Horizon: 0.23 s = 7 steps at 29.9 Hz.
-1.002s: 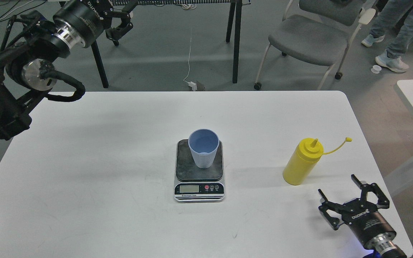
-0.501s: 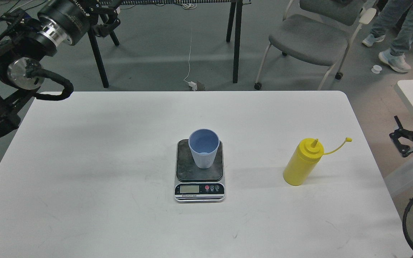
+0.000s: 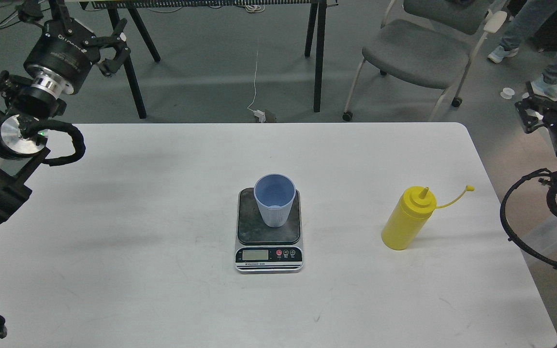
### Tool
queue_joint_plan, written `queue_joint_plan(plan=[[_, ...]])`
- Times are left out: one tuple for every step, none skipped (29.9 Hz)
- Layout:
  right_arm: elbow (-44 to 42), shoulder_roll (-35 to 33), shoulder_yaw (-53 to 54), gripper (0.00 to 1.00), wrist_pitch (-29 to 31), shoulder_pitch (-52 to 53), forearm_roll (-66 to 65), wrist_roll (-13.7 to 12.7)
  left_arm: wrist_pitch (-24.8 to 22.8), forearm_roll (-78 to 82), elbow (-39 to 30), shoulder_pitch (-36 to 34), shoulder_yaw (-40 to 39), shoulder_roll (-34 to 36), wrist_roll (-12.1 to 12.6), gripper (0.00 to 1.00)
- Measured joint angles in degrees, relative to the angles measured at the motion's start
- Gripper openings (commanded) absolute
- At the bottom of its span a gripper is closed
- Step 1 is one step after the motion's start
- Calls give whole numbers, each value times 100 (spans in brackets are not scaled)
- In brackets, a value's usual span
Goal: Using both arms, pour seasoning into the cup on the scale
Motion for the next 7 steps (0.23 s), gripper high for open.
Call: queue_joint_plan(plan=[[-70,63,-45,99,0,71,-2,8,-5,-28,0,89,-85,-5,0,100],[-123,118,-99,99,0,135,-5,20,-8,-49,4,178,-150,-10,0,99],[-145,153,-158,100,0,176,-9,29,-15,-63,4,259,-195,-12,-1,100],[-151,170,-215,99,0,196,-9,35,-20,-69,4,321,-217,-13,-2,99],[-152,182,-287,99,0,211,-11,40,-40,-72,4,389,-232,-14,-8,100],[-152,187,-347,99,0,224,-12,44,-67,-73,6,448,-237,-14,-10,99],[-152,187,-383,99,0,236,-12,47,-91,-74,8,490,-240,-14,-13,99]])
